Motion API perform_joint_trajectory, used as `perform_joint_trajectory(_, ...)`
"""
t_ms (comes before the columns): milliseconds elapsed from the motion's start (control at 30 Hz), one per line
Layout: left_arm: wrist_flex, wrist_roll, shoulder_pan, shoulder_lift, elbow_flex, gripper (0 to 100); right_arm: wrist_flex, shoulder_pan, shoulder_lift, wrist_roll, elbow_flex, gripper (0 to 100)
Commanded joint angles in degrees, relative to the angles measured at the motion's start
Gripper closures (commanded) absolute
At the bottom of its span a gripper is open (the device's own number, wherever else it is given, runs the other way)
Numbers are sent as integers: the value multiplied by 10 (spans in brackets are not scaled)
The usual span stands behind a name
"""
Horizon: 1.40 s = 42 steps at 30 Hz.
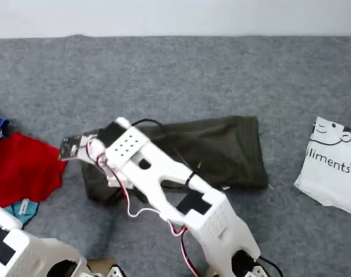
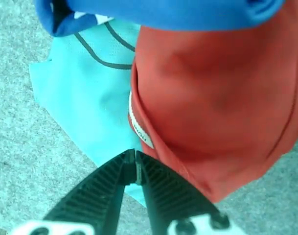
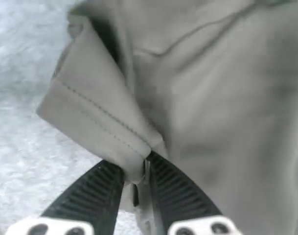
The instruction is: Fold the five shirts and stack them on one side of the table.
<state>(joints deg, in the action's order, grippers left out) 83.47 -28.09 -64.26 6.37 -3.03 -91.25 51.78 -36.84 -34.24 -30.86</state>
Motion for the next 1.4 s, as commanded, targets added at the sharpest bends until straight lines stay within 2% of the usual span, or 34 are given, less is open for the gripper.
perform_joint_trajectory(0,-10,-5,5,-10,9,994,-4,-30,-12,-24,-55,990)
perform_joint_trajectory(267,-10,-6,4,-10,9,994,-4,-77,-64,-31,-128,976)
perform_joint_trajectory(333,-10,-6,4,-10,8,994,-4,-86,-68,-29,-132,917)
perform_joint_trajectory(433,-9,-6,4,-10,8,994,-4,-98,-69,-21,-134,779)
perform_joint_trajectory(500,-7,-6,4,-10,7,994,4,-111,-69,2,-135,734)
perform_joint_trajectory(667,-6,-5,4,-10,7,994,17,-153,-70,2,-142,772)
perform_joint_trajectory(767,-5,-5,4,-10,7,994,-15,-155,-61,2,-161,821)
perform_joint_trajectory(967,-5,-4,5,-10,7,994,-119,-95,-49,4,-247,996)
perform_joint_trajectory(1367,-5,-4,5,-10,7,994,-115,42,-29,26,-187,988)
